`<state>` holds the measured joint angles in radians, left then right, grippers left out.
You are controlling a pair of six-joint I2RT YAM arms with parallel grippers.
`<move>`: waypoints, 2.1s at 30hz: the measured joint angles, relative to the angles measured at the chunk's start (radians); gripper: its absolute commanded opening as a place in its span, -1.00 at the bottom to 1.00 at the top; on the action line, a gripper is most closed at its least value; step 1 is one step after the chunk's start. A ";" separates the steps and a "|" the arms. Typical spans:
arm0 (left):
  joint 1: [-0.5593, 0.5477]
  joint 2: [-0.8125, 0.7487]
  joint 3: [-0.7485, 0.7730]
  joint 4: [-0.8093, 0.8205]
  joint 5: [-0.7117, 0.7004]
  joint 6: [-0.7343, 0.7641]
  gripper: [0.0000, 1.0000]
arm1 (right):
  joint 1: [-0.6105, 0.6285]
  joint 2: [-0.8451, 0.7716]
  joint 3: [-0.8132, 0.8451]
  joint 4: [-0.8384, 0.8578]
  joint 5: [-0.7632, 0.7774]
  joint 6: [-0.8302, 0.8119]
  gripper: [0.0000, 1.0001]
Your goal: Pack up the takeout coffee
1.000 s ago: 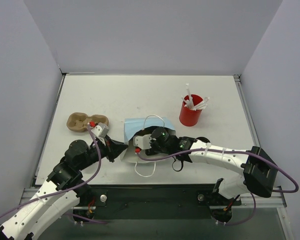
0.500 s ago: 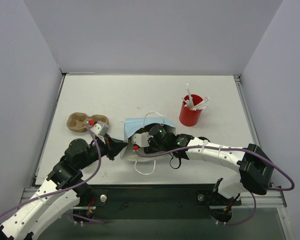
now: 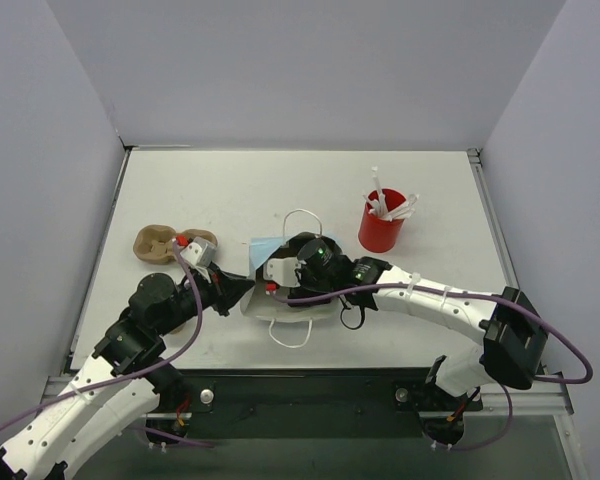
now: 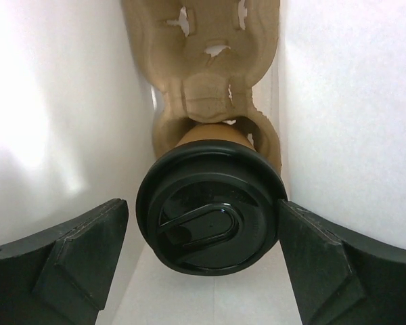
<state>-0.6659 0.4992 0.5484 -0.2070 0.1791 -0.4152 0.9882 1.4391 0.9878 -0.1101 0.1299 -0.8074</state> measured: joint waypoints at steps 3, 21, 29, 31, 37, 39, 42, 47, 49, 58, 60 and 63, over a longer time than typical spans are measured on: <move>0.000 0.012 0.017 -0.006 -0.001 0.007 -1.00 | -0.006 0.000 0.039 -0.063 -0.023 0.018 0.90; 0.000 0.068 0.130 -0.109 -0.004 0.044 -1.00 | -0.003 0.000 0.172 -0.274 -0.087 0.128 1.00; 0.000 0.077 0.156 -0.136 -0.004 0.060 -1.00 | 0.001 0.000 0.196 -0.306 -0.099 0.149 1.00; 0.000 0.079 0.161 -0.145 -0.004 0.061 -1.00 | 0.001 0.000 0.199 -0.314 -0.111 0.158 1.00; 0.000 0.082 0.179 -0.168 -0.004 0.062 -1.00 | 0.001 0.000 0.221 -0.332 -0.145 0.185 0.89; 0.000 0.084 0.184 -0.176 -0.003 0.063 -1.00 | 0.000 0.000 0.227 -0.335 -0.154 0.195 0.86; 0.000 0.091 0.193 -0.187 -0.003 0.064 -1.00 | 0.000 0.000 0.229 -0.336 -0.160 0.207 0.92; 0.000 0.103 0.208 -0.201 -0.003 0.066 -1.00 | 0.000 0.000 0.235 -0.337 -0.164 0.217 0.93; 0.000 0.107 0.212 -0.203 -0.003 0.068 -1.00 | 0.000 0.000 0.243 -0.340 -0.164 0.219 0.90; 0.000 0.112 0.220 -0.209 -0.003 0.069 -1.00 | -0.003 0.000 0.258 -0.340 -0.163 0.228 0.58; 0.000 0.111 0.220 -0.209 -0.003 0.070 -1.00 | -0.006 0.000 0.258 -0.340 -0.163 0.229 0.54; 0.000 0.106 0.220 -0.210 -0.003 0.076 -1.00 | -0.007 0.000 0.258 -0.344 -0.163 0.231 0.47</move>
<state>-0.6659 0.6056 0.7681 -0.4171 0.1764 -0.3393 0.9810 1.4387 1.2461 -0.4541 -0.0334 -0.5762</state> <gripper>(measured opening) 0.022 0.764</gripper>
